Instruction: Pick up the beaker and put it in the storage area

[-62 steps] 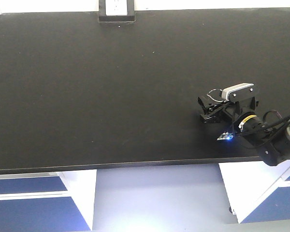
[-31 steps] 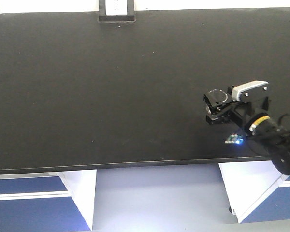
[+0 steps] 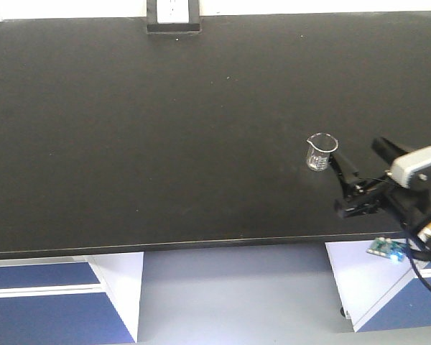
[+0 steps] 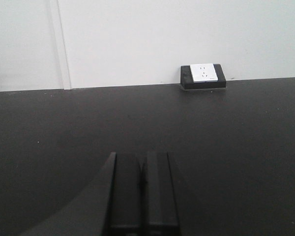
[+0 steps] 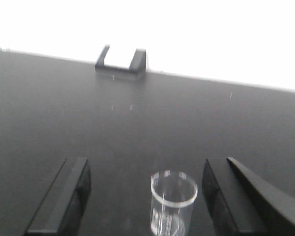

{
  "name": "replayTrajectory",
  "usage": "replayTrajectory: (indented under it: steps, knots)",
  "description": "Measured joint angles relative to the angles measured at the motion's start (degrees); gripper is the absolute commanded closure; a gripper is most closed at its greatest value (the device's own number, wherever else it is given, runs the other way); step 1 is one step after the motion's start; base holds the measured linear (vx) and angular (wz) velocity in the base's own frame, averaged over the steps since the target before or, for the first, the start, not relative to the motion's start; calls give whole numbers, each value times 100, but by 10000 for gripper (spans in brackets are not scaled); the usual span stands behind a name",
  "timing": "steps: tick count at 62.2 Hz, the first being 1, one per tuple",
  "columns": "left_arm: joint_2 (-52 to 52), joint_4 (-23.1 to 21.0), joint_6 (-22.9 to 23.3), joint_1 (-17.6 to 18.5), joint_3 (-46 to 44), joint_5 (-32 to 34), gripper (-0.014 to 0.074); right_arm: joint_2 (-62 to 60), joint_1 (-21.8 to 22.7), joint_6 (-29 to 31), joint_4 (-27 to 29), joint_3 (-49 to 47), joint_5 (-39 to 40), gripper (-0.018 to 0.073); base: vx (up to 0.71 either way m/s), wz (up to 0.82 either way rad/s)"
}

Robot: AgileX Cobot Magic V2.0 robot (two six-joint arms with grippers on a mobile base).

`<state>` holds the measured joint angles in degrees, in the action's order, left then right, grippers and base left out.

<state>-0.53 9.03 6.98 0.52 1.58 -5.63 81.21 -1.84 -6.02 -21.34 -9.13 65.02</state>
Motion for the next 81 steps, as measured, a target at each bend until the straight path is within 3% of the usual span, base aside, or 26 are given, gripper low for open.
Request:
replayTrajectory:
  steps: [19,36,44,57,62,71,81]
  knots:
    - [0,0,0,0,0,0,603,-642,0,0,106,97,0,94,0,0]
    - [0,0,0,0,0,0,603,-642,0,-18,729,102,0,213,0,0]
    - [0,0,0,0,0,0,603,-650,0,-87,800,102,0,320,0,0]
    - [0,0,0,0,0,0,603,-1486,0,-90,1082,107,-126,575,0,0]
    - [0,0,0,0,0,0,603,-2148,0,100,1285,107,-692,571,0,0]
    - [0,0,0,0,0,0,603,-3354,0,482,1882,114,-2379,570,0,0]
    - [0,0,0,0,0,0,603,-4661,0,962,2903,138,-4410,568,0,0]
